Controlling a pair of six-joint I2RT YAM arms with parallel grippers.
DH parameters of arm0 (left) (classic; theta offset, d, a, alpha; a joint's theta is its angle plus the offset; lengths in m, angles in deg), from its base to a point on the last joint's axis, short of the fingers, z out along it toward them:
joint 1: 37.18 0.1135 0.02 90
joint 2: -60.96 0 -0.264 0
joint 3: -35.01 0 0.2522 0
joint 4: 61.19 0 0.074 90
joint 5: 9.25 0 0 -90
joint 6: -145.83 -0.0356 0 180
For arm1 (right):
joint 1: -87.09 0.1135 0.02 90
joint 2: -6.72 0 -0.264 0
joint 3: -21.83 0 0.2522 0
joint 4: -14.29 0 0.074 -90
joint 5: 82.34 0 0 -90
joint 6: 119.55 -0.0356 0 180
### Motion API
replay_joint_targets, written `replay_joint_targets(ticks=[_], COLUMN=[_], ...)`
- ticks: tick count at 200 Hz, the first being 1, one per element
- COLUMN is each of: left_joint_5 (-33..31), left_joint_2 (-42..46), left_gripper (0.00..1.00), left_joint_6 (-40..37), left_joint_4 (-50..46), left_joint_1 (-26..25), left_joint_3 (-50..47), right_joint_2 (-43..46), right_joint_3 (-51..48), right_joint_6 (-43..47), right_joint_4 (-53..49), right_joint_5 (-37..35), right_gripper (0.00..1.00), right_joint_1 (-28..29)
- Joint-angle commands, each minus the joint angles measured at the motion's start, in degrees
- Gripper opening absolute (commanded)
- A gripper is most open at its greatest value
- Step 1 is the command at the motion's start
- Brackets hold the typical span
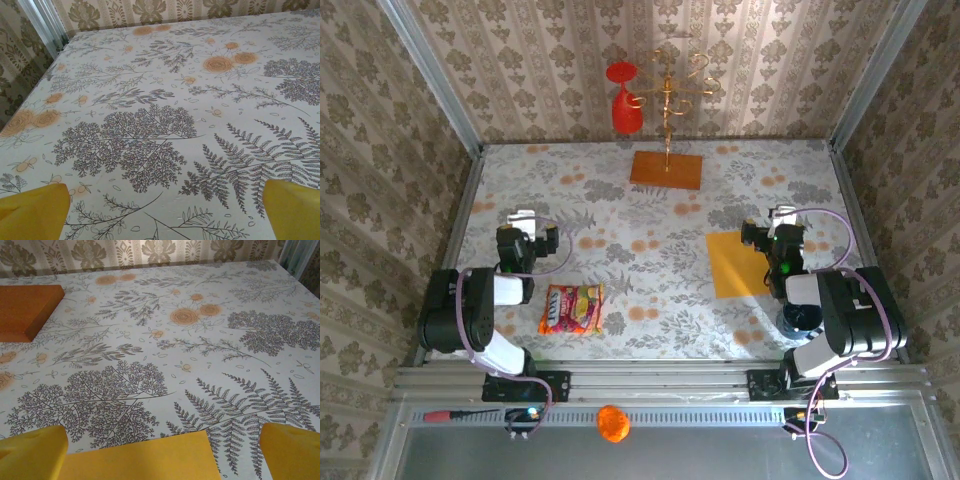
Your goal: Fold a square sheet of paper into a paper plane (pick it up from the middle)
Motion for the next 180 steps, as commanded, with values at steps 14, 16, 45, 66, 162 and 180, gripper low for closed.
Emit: replay_joint_targets(ticks=[14, 16, 45, 66, 162, 180], left_joint_5=[1.12, 1.10, 1.28, 1.47, 1.95, 2.02], left_joint_2=[0.09, 0.08, 0.10, 0.07, 0.03, 0.05], left_gripper=[1.00, 1.00, 1.00, 1.00, 1.00, 1.00], left_joint_6=[-0.93, -0.93, -0.84, -0.69, -0.49, -0.48], left_joint_4=[-1.07, -1.01, -1.15, -1.20, -1.49, -1.33], left_joint_1=[0.36, 0.42, 0.45, 0.60, 1.01, 1.04], left_joint_3=[1.11, 1.08, 1.16, 1.16, 1.33, 1.20], right_joint_2=[-0.52, -0.49, -0.51, -0.52, -0.44, -0.43], right_joint_3=[1.23, 1.29, 1.24, 1.30, 1.24, 1.23], right_joint_6=[1.05, 1.06, 1.04, 1.02, 0.98, 0.98], right_joint_4=[0.07, 0.15, 0.21, 0.12, 0.12, 0.19], right_joint_5=[0.21, 0.20, 0.26, 0.28, 0.29, 0.33], right_gripper=[1.00, 1.00, 1.00, 1.00, 1.00, 1.00], right_joint_1=[0.07, 0.07, 0.05, 0.05, 0.06, 0.04])
